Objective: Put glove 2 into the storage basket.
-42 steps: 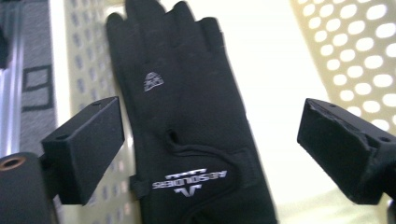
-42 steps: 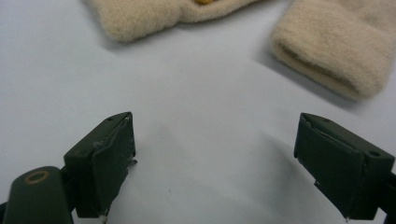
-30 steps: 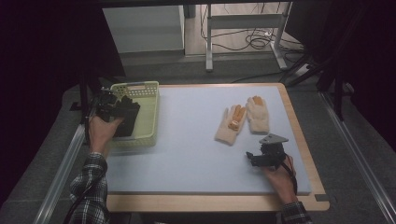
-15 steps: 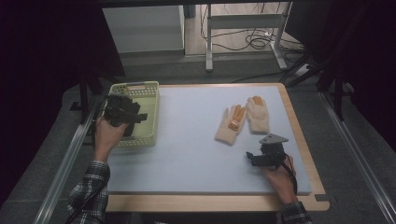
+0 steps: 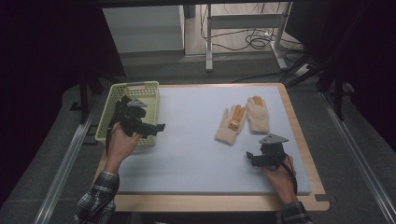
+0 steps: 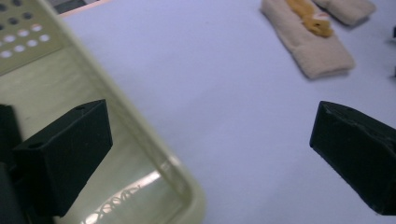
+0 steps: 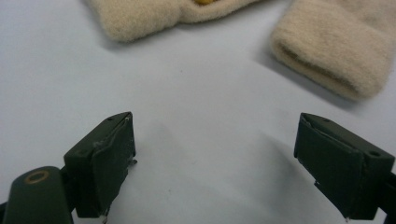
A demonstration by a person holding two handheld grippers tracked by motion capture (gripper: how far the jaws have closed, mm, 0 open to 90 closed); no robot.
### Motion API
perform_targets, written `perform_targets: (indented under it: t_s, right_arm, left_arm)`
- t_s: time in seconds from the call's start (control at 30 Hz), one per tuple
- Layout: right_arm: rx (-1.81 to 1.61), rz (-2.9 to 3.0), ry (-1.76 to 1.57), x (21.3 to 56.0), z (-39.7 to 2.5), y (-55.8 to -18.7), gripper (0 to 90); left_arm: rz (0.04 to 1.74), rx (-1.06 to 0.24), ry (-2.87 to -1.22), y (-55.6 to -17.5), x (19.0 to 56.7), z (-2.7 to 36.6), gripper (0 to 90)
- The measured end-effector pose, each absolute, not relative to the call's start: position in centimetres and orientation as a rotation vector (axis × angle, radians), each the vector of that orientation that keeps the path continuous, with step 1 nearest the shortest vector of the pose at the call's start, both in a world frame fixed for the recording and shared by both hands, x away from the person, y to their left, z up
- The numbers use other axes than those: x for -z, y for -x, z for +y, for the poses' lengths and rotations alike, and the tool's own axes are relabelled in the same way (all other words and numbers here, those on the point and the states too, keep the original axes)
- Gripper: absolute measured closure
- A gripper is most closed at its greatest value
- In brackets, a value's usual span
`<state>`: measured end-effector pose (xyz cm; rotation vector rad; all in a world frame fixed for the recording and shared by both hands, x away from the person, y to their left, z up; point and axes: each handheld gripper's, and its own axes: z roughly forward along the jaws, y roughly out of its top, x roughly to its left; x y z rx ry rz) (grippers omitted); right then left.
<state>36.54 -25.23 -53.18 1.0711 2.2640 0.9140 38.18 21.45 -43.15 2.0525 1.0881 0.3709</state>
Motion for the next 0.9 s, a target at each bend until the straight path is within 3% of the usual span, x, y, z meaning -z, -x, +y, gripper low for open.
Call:
perform_targets:
  t_s: [0.53, 0.9]
  right_arm:
    - [-0.915, 2.262, -1.067, 53.2, -25.2, -36.5, 12.3]
    - [-0.914, 2.262, -1.066, 53.2, -25.2, -36.5, 12.2]
  left_arm:
    - [0.911, -0.332, -2.088, -35.2, 44.7, 16.5, 0.0]
    - [0.866, -0.346, -2.129, -33.0, 48.0, 14.5, 0.0]
